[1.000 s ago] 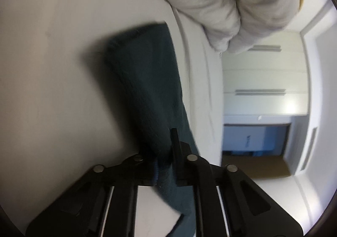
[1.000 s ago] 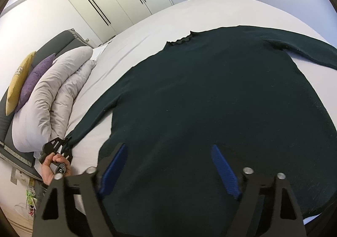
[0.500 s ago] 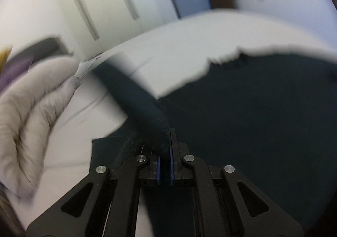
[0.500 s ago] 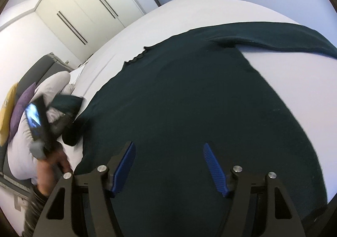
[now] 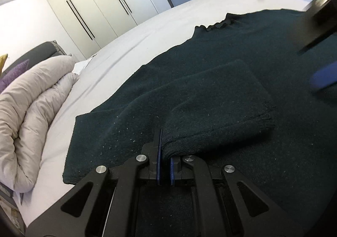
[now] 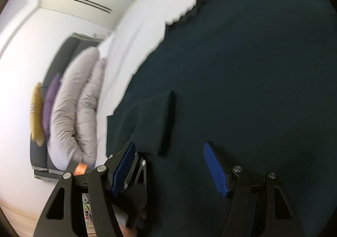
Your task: Fold small clothes
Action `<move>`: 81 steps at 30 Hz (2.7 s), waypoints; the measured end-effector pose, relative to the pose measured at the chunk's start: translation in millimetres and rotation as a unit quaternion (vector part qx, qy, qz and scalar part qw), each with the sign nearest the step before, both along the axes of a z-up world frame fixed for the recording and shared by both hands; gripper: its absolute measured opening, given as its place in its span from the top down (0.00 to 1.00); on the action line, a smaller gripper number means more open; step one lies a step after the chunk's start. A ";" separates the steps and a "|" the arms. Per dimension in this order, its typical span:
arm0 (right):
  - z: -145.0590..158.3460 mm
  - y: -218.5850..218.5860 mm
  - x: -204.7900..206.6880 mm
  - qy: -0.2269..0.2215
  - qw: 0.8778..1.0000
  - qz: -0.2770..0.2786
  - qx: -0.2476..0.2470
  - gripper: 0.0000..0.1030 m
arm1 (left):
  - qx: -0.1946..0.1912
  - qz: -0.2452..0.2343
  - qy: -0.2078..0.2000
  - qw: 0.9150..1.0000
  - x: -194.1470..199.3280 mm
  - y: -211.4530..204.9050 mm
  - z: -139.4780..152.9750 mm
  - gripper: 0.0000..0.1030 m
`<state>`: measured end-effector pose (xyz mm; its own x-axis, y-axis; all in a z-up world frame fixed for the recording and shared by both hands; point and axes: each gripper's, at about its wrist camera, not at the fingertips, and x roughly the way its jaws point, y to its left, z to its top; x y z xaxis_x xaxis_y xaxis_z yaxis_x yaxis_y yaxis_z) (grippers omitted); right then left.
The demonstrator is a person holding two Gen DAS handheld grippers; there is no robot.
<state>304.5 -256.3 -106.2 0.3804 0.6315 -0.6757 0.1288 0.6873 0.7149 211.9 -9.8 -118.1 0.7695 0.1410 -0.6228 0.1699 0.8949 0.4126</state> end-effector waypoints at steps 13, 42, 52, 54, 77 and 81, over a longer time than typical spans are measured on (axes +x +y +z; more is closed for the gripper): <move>-25.1 53.4 52.4 0.032 0.998 0.008 0.060 0.33 | -0.104 0.028 0.007 0.994 -0.3 36.2 17.5 0.95; 30.8 -46.9 77.9 -0.061 0.991 -0.019 -0.113 0.92 | -0.354 0.062 -0.002 0.933 -47.0 125.1 58.1 0.79; 7.2 -71.7 83.2 -0.045 0.989 -0.048 -0.130 0.92 | -0.363 0.109 0.002 0.925 -22.0 161.3 74.1 0.79; 3.6 -72.8 85.9 -0.040 0.988 -0.050 -0.138 0.92 | -0.352 0.098 0.007 0.931 -7.6 153.0 80.3 0.79; -8.8 -81.0 79.6 -0.022 0.990 -0.043 -0.131 0.91 | -0.264 0.080 0.094 0.957 89.1 88.1 28.4 0.79; -5.1 -93.1 76.2 -0.007 0.992 -0.066 -0.105 0.92 | -0.254 0.065 0.108 0.959 83.6 90.9 29.5 0.79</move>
<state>380.7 -349.4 -111.3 0.4607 0.4215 -0.7811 0.2197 0.7985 0.5605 295.5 81.1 -88.6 0.6112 -0.1361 -0.7796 0.0750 0.9906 -0.1141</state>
